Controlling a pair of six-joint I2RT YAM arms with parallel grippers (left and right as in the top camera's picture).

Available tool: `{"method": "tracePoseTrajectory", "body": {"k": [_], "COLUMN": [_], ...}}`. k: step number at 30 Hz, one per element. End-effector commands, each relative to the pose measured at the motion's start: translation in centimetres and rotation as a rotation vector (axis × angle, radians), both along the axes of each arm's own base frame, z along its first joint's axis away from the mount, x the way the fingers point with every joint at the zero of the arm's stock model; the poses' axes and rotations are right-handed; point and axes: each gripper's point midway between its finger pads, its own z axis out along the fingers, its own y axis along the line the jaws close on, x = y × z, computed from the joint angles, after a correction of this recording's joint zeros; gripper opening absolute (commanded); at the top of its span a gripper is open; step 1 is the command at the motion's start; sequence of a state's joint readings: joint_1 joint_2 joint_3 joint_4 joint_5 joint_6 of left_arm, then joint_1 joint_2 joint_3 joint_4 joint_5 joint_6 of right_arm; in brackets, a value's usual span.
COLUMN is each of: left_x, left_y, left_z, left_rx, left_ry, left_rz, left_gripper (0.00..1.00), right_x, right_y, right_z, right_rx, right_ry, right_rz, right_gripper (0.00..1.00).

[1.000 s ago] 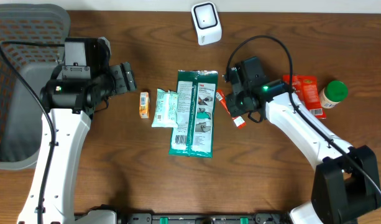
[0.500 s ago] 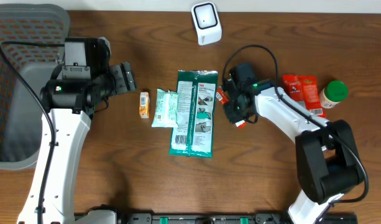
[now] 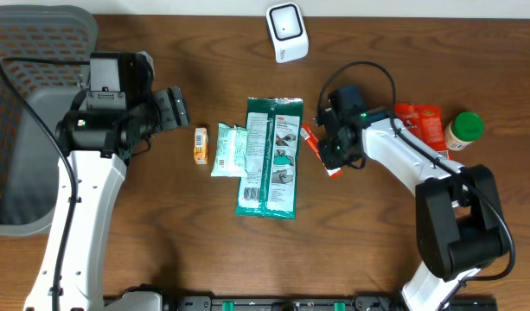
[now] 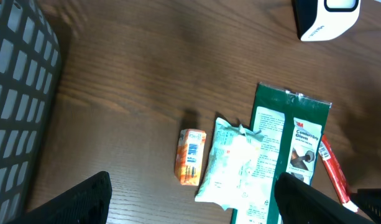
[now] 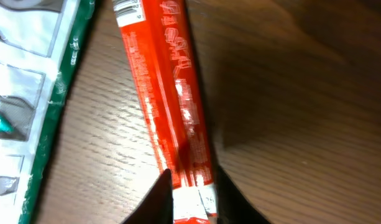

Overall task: Scan the item barcode
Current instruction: 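Descend and close the right gripper on the red stick pack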

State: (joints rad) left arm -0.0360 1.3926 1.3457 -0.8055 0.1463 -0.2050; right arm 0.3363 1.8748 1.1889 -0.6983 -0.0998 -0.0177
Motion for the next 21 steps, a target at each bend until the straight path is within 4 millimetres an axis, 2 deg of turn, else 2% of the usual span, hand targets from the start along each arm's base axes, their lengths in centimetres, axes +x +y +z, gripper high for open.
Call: {"method": "tracePoseTrajectory", "body": {"k": [1,14,21], "left_x": [0.0,0.0,0.0], "left_y": [0.3,0.3,0.3], "left_z": [-0.1,-0.1,-0.1], "left_rx": [0.019,0.019,0.019], "left_ry": [0.001,0.001,0.001], "left_rz": [0.0,0.0,0.0], "left_gripper": [0.84,0.84,0.85], "right_x": [-0.1,-0.8,-1.7], "right_y": [0.2,-0.4,-0.7], "right_z": [0.0,-0.8,-2.1], "right_rx": [0.083,0.076,0.07], "right_ry": [0.034,0.06,0.079], "right_rz": [-0.014,-0.025,-0.025], "right_gripper": [0.22,0.24,0.27]}}
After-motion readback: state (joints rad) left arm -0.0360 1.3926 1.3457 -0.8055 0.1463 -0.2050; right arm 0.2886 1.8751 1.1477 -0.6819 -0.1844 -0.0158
